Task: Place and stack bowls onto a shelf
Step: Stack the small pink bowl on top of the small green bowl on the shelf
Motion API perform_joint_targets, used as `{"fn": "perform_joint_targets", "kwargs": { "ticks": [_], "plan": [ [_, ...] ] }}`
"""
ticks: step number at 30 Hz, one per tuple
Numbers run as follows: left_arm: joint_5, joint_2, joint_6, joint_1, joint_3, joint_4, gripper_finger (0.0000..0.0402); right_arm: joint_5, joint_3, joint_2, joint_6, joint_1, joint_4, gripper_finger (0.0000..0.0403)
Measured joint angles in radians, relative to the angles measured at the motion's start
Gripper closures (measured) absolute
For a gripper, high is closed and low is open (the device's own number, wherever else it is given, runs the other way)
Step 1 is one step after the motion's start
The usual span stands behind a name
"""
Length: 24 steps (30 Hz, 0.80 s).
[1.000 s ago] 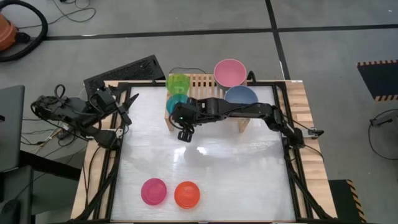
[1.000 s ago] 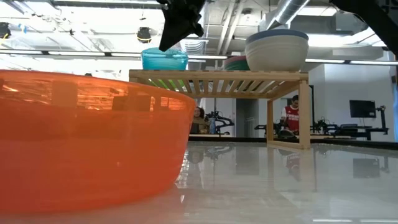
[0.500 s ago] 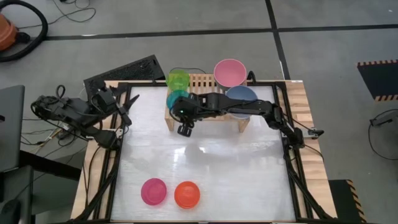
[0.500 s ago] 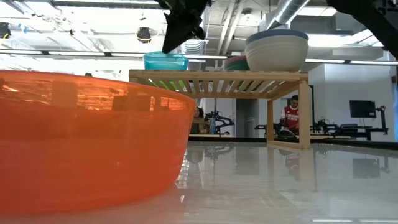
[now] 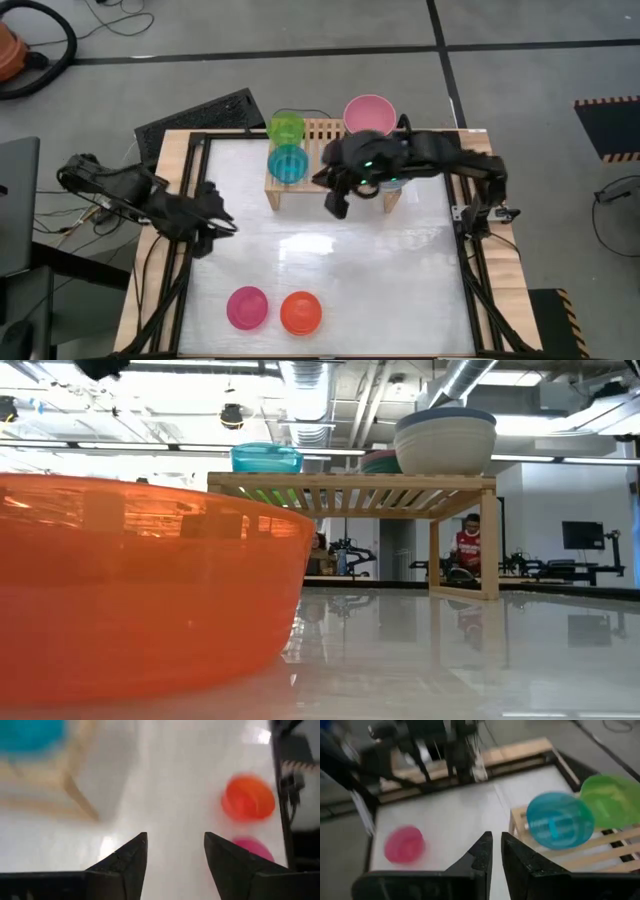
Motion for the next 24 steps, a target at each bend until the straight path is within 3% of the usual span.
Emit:
{"fn": "perform_joint_targets", "kwargs": {
  "ticks": [4, 8, 12, 16, 24],
  "plan": [
    [0.067, 0.111, -0.151, -0.021, 0.000, -0.117, 0.0209, 0.002, 0.001, -0.047, 0.039, 0.007, -0.020, 0.0334],
    [0.113, 0.221, -0.123, -0.070, -0.001, -0.175, 0.0203, 0.002, 0.000, -0.059, 0.074, 0.013, -0.033, 0.0334],
    [0.155, 0.292, -0.118, -0.173, -0.002, -0.072, 0.0203, 0.000, 0.000, -0.058, 0.088, 0.021, -0.058, 0.0334],
    [0.104, 0.327, -0.079, -0.262, -0.012, -0.016, 0.0203, 0.000, -0.001, -0.040, 0.088, 0.026, -0.090, 0.0334],
    [0.120, 0.314, -0.235, -0.360, -0.290, 0.310, 0.0203, -0.002, -0.001, -0.043, 0.182, 0.026, -0.108, 0.0333]
  ]
}}
